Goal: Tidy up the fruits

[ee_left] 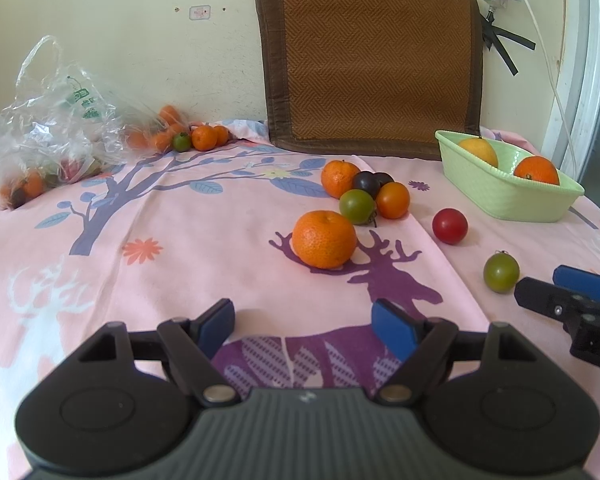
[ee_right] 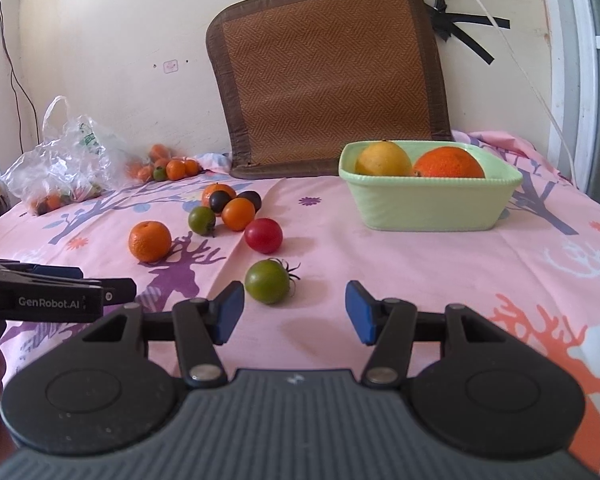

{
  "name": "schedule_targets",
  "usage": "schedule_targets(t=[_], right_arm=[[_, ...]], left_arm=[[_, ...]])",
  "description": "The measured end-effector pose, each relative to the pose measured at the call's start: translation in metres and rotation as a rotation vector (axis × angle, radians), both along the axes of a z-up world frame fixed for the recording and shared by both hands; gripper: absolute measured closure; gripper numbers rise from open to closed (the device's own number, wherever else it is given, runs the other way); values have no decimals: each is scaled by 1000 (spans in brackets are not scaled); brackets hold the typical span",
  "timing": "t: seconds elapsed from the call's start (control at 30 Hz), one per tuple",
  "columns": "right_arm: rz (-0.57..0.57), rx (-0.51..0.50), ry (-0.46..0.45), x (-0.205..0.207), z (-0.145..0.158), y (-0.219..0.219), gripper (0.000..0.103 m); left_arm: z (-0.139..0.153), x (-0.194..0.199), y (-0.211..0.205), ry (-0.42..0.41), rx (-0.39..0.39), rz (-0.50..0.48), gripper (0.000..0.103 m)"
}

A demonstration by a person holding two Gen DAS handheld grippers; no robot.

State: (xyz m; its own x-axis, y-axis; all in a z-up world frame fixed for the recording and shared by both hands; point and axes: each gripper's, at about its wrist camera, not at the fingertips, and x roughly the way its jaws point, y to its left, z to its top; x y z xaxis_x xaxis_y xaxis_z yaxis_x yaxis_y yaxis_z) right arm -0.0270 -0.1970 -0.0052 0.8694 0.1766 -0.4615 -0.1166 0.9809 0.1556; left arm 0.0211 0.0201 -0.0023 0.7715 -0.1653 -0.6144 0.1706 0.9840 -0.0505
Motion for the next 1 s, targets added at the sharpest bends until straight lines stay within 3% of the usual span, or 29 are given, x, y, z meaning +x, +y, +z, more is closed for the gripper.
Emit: schedule_targets(t=[0.37,0.6,0.77,1.0], right_arm=[[3,9,13,3,-1,1,45],[29,-8,19,11,0,3,45],[50,-27,37,17,-1,5,45],[76,-42,71,27,-2,7,49]], left_arm=[[1,3,-2,-16,10,-15,24],[10,17,-5,-46,18,-109,24],[11,36,-13,-34,16,-167,29],[5,52,-17,-3,18,-168,43]])
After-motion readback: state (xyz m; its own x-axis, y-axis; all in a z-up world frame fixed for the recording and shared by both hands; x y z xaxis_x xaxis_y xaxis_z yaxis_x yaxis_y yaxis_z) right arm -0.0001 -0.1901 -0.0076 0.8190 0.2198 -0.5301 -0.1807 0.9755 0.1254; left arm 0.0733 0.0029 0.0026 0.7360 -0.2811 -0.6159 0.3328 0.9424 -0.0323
